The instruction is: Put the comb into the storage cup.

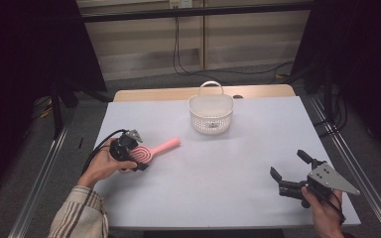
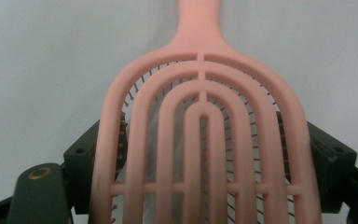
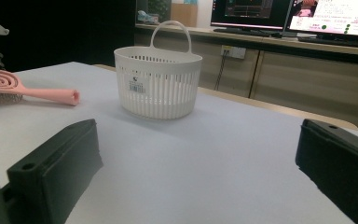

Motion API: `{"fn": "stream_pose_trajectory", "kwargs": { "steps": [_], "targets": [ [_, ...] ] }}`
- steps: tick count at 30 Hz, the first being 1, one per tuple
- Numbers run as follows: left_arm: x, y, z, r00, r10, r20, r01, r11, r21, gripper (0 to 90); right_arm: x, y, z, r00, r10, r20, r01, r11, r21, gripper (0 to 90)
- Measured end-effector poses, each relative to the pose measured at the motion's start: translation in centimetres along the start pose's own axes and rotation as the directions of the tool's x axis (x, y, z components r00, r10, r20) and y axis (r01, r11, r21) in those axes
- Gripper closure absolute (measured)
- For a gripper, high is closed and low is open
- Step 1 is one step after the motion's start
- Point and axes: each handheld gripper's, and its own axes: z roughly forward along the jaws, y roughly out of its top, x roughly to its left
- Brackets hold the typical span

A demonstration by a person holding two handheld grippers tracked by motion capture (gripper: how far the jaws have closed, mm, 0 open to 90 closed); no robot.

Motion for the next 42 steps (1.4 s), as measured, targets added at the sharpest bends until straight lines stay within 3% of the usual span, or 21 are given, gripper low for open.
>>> {"fn": "stream_pose_trajectory", "kwargs": {
  "steps": [9,15,19,27,34,42],
  "targets": [
    [0.1,-0.1,-0.6,0.9996,-0.028,-0.002,0.028,0.9986,-0.044,19.9,0.0,0.0,0.0,1.0000,-0.002,-0.002,0.002,1.000,0.000,0.0],
    [0.2,-0.5,-0.9,0.9997,-0.024,-0.002,0.024,0.9981,-0.056,19.9,0.0,0.0,0.0,1.0000,-0.002,0.001,0.002,1.000,-0.001,0.0],
    [0.1,-0.5,-1.1,0.9988,-0.049,0.000,0.049,0.9949,-0.088,19.9,0.0,0.0,0.0,1.0000,-0.001,-0.001,0.001,1.000,-0.001,0.0],
    [0.2,-0.6,-1.8,0.9985,-0.055,0.000,0.055,0.9926,-0.108,19.9,0.0,0.0,0.0,1.0000,-0.001,0.001,0.001,1.000,-0.001,0.0],
    [0.1,-0.6,-2.2,0.9973,-0.073,-0.008,0.071,0.9853,-0.155,19.9,0.0,0.0,0.0,1.0000,-0.001,0.000,0.001,1.000,-0.001,0.0],
    [-0.1,-0.6,-3.0,0.9980,-0.063,-0.005,0.061,0.9789,-0.195,19.9,0.0,0.0,0.0,1.0000,0.000,-0.001,0.000,1.000,-0.001,0.0]
  ]
}}
